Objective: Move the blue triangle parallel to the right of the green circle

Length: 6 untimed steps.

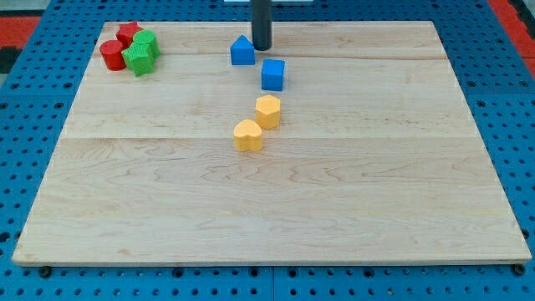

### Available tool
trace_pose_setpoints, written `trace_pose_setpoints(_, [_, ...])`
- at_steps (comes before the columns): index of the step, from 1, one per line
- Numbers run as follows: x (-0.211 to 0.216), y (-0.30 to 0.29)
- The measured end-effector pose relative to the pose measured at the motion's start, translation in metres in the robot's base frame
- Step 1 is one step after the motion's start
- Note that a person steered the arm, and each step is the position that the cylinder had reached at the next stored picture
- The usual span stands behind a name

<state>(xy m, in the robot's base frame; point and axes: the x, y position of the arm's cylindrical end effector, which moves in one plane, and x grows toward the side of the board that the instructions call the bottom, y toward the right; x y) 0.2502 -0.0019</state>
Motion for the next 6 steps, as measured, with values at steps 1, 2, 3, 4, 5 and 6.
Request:
trace_pose_setpoints(1, [0.000,-0.042])
trace_pose_setpoints(2, [0.000,-0.058])
trace_pose_setpoints(3, [0.002,-0.008])
trace_pose_setpoints(4, [0.027,-0.019])
trace_pose_setpoints(5, [0.050,-0.038])
trace_pose_setpoints(6, [0.036,-0.065])
